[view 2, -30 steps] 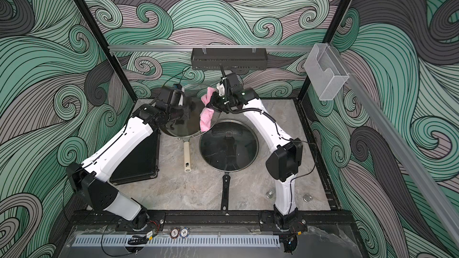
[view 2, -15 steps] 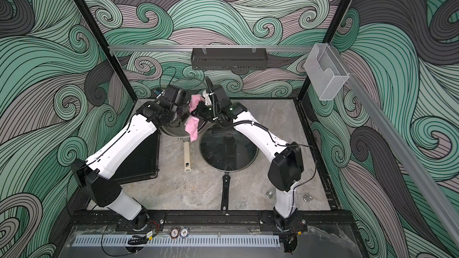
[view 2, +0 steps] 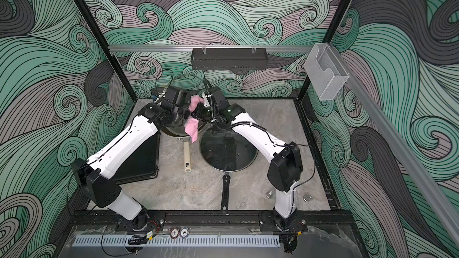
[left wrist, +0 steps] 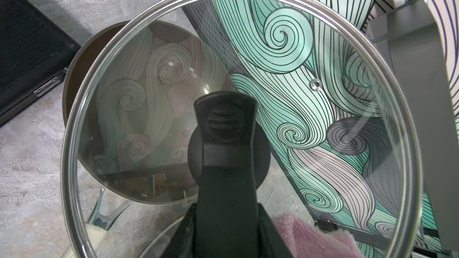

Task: Wipe the pot lid with a cloth
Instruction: Wipe the pot lid.

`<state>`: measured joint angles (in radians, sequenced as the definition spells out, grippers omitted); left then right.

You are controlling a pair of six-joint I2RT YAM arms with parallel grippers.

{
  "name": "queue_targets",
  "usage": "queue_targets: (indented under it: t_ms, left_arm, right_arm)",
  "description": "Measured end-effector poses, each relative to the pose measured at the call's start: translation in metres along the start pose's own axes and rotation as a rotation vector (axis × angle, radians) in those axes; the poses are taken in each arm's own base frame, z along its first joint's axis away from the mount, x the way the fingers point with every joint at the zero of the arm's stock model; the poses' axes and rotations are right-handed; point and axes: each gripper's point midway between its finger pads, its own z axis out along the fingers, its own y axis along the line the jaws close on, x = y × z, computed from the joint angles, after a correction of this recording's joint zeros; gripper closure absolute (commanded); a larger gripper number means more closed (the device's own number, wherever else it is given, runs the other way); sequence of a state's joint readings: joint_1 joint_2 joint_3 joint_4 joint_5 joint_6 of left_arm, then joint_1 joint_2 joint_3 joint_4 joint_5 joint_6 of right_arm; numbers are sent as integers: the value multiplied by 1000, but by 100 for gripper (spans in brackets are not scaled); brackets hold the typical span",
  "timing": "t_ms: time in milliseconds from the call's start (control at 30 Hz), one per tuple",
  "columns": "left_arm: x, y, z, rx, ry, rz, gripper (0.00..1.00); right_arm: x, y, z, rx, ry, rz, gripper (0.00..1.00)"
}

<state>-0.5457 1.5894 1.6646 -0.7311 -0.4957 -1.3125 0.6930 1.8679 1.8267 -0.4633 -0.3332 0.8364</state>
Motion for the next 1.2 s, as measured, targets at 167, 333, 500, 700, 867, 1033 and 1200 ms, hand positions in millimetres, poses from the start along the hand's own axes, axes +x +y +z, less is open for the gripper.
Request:
queue_targets:
  t_ms: [167, 333, 500, 700, 867, 1033, 1200]
  left_arm:
    - [1, -3, -1, 14, 9, 84, 100]
    - [6, 1, -2, -1, 31, 223, 100]
    - [15, -3, -5, 40, 44, 396, 100]
    - [25, 9, -16, 92, 64, 617, 100]
    - [24, 14, -35, 154, 76, 824, 100]
    - [41, 9, -53, 304, 160, 1057, 100]
    - [66, 15, -66, 448, 243, 1270, 100]
  right_arm:
    - [-18, -3, -18, 7, -4, -30, 100]
    - [-51, -8, -38, 40, -48, -65, 100]
    - [-69, -19, -35, 75, -41, -96, 100]
    - [-70, -23, -26, 90, -1, -123, 100]
    - [-77, -19, -23, 61, 12, -144, 100]
    - [-82, -16, -22, 41, 21, -170, 100]
    - [-73, -20, -15, 16, 79, -192, 100]
